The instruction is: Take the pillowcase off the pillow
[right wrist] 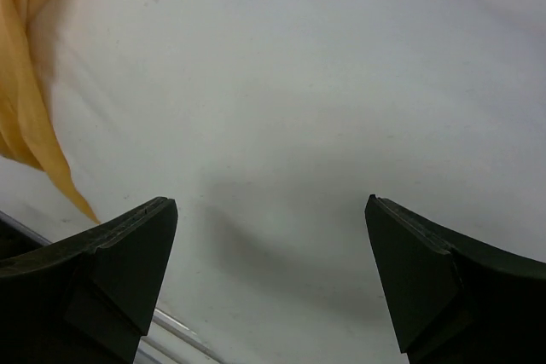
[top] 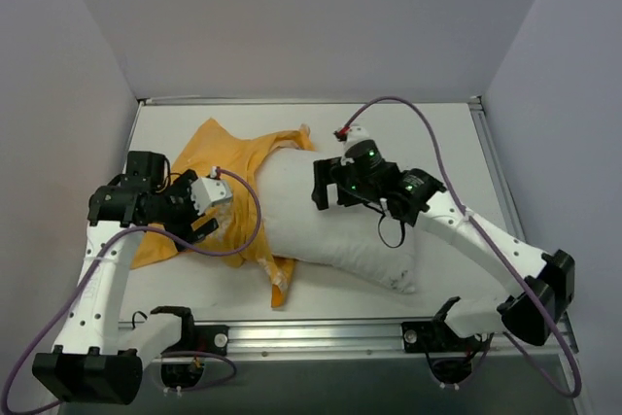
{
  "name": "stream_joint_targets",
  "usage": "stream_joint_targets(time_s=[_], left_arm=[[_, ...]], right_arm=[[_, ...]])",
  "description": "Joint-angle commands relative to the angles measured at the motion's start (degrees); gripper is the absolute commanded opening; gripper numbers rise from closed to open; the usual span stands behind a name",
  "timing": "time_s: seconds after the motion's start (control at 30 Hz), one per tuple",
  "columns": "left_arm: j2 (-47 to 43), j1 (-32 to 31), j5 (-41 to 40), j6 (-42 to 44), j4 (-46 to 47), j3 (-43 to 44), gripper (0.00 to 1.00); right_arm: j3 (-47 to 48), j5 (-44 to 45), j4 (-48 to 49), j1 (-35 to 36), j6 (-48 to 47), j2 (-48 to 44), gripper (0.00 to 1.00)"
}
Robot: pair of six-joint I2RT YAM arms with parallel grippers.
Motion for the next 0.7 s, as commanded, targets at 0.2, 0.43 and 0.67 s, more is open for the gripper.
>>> stream_joint_targets(time_s=[0.2,0.43,0.67], left_arm=[[-1.42,-6.46,-10.87,-3.71,19.93,-14.06,0.94],[1.48,-6.63,-14.31,-5.72,28.99,-20.22,0.65],[1.57,-6.46,-14.92,-7.22,29.8,-20.67,0.04]], right_arm=[[-3.18,17.01,-2.35,10.7,7.38,25.33,1.0],[-8.96,13.51,3.43,10.09,7.46,34.77,0.99],[-13.02,10.5,10.47,5.43,6.94,37.14,0.0]])
